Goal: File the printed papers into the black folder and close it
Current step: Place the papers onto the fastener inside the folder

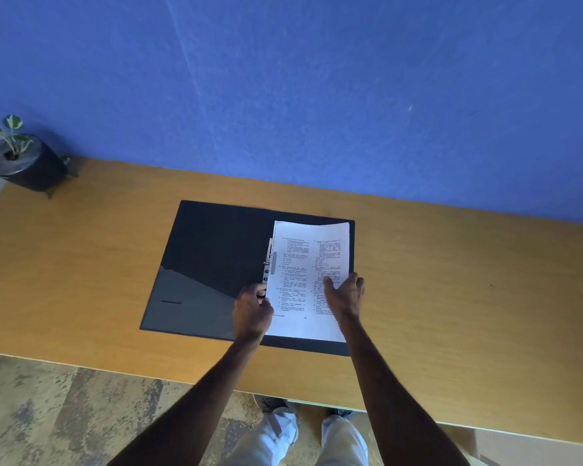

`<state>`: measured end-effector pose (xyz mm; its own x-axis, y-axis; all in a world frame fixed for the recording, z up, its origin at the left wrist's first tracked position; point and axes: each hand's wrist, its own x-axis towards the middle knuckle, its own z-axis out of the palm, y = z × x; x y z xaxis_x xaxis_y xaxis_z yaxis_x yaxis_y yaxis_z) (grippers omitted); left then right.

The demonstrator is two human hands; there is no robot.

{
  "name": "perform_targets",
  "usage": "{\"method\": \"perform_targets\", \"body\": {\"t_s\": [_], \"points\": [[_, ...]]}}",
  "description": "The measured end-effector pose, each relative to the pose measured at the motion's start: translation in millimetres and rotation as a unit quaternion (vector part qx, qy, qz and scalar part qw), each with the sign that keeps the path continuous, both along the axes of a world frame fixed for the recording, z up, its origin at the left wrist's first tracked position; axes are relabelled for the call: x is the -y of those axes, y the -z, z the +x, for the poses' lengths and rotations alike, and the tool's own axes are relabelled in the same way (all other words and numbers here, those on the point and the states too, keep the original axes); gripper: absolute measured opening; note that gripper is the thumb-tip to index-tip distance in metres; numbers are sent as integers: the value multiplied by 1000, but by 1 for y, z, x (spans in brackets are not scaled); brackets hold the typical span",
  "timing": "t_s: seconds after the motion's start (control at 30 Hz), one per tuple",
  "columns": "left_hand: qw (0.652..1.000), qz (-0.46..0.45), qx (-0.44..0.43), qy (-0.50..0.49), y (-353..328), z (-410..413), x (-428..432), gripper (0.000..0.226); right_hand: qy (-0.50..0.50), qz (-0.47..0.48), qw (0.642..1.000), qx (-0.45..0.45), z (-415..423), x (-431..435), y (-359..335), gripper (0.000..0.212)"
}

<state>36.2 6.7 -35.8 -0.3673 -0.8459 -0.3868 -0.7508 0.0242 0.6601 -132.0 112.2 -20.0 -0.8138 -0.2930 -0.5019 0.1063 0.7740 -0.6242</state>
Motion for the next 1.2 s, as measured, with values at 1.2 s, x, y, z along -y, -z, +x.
{"method": "perform_targets", "body": {"t_s": [1.2], "points": [[989,17,-52,-136,-7,16,-17,47,-60,68,992,-87,-20,-23,-16,35]]}}
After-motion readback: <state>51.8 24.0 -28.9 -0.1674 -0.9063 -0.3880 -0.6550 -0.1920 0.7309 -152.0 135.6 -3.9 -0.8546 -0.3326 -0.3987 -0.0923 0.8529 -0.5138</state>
